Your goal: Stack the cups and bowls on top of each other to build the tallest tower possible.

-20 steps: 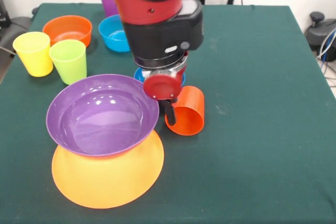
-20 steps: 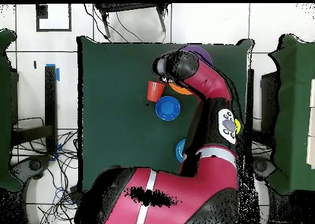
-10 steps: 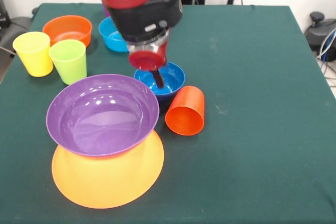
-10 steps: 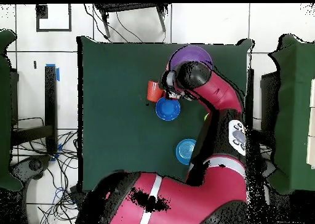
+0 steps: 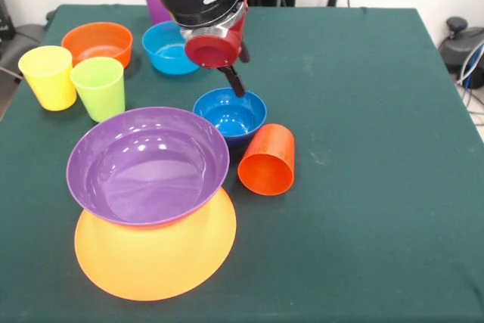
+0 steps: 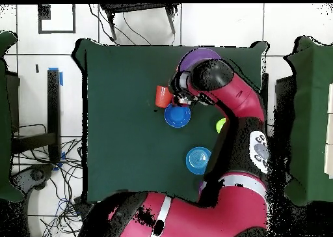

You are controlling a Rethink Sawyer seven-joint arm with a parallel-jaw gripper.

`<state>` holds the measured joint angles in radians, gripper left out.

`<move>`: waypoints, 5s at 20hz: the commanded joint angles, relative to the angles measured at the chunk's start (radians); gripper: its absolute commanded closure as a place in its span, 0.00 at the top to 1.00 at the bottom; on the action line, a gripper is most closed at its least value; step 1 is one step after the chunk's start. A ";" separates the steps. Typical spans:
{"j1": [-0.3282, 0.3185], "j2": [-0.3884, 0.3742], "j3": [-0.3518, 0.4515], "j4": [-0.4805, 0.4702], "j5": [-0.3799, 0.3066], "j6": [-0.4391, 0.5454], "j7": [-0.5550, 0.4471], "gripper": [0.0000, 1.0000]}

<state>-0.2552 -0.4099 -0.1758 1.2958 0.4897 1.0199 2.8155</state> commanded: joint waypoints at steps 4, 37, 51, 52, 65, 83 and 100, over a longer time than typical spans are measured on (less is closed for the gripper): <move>0.009 0.172 0.135 -0.023 0.084 -0.260 0.102 1.00; -0.031 0.177 0.165 -0.049 0.055 -0.110 0.022 1.00; -0.038 0.179 0.206 -0.036 0.079 -0.171 -0.006 1.00; -0.036 0.177 0.210 -0.031 0.082 -0.176 -0.005 1.00; -0.031 0.176 0.230 -0.035 0.091 -0.185 0.008 1.00; -0.048 0.140 0.211 0.052 0.015 -0.031 -0.062 1.00; -0.063 0.097 0.211 0.159 -0.007 -0.025 -0.108 1.00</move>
<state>-0.3110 -0.3279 -0.0630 1.3838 0.5646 0.9810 2.8157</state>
